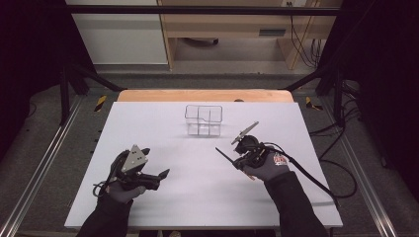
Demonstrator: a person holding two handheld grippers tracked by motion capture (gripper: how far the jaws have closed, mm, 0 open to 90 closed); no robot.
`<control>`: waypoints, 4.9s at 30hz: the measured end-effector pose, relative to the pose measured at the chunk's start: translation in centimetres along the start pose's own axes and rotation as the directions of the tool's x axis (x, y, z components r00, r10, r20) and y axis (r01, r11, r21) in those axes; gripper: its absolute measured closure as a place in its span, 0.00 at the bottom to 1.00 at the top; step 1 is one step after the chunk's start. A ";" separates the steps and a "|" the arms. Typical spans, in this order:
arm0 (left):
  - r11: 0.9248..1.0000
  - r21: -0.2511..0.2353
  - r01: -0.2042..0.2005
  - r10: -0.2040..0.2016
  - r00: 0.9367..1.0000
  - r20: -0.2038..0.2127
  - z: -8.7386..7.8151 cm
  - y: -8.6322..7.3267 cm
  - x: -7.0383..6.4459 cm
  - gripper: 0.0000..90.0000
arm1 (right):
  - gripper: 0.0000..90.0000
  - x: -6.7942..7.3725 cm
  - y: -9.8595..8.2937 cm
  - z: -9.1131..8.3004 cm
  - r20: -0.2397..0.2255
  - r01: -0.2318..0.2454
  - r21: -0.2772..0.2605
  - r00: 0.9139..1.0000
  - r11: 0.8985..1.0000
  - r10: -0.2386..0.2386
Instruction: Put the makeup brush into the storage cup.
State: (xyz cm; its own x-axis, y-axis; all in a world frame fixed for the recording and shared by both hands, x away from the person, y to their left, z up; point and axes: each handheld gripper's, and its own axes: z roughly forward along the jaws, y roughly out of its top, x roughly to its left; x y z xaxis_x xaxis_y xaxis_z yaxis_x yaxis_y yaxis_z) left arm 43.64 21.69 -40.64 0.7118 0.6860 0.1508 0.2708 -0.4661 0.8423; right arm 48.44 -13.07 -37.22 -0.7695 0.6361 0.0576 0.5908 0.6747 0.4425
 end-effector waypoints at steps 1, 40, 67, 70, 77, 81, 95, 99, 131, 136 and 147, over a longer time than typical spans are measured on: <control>1.000 -0.001 -0.021 0.021 1.000 0.004 0.0 0.2 -0.1 0.06 | 0.93 0.0 0.1 -0.1 -0.002 0.006 -0.003 1.000 1.000 -0.006; 0.896 0.050 -0.442 0.440 0.897 0.050 2.0 5.0 -5.1 0.06 | 0.93 2.7 4.0 0.1 -0.137 0.135 0.021 0.982 0.991 -0.131; 0.800 0.066 -0.597 0.595 0.802 0.043 3.1 5.5 -7.6 0.13 | 0.93 3.9 4.9 0.5 -0.187 0.185 0.066 0.968 0.981 -0.169; 0.780 0.078 -0.621 0.620 0.783 0.040 3.2 5.5 -7.8 0.15 | 0.93 3.9 5.0 0.5 -0.188 0.189 0.073 0.967 0.979 -0.172; 0.745 0.083 -0.662 0.662 0.749 0.028 3.5 5.5 -8.5 0.20 | 0.93 4.2 5.3 0.3 -0.195 0.202 0.074 0.963 0.977 -0.184; 0.730 0.082 -0.678 0.679 0.734 0.024 3.6 5.5 -8.7 0.24 | 0.93 4.5 5.5 0.6 -0.205 0.214 0.075 0.959 0.974 -0.195; 0.663 0.080 -0.744 0.746 0.666 0.021 4.2 5.1 -9.6 0.45 | 0.93 4.9 5.5 0.7 -0.219 0.221 0.099 0.956 0.970 -0.195; 0.645 0.083 -0.760 0.761 0.648 0.016 4.3 5.0 -9.8 0.54 | 0.93 5.0 5.6 0.9 -0.224 0.217 0.108 0.956 0.970 -0.188; 0.564 0.098 -0.820 0.820 0.570 0.052 4.9 4.8 -10.7 0.89 | 0.93 5.3 5.5 1.0 -0.229 0.232 0.108 0.952 0.967 -0.203; 0.556 0.107 -0.824 0.824 0.563 0.061 4.9 4.7 -10.8 0.91 | 0.92 5.3 5.5 0.8 -0.225 0.231 0.093 0.952 0.968 -0.206; 0.560 0.116 -0.820 0.819 0.569 0.069 4.8 4.7 -10.7 0.93 | 0.90 5.2 5.6 0.8 -0.217 0.229 0.074 0.954 0.971 -0.208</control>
State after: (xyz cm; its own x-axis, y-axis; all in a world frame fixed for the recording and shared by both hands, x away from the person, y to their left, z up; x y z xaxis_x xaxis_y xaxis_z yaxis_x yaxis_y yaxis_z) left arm 40.44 9.46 -40.76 0.6720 -0.0299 0.7399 -0.3571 -0.8884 0.2884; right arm 47.89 -5.72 -35.14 -0.9094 0.3850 0.1572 0.4156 0.8280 0.3765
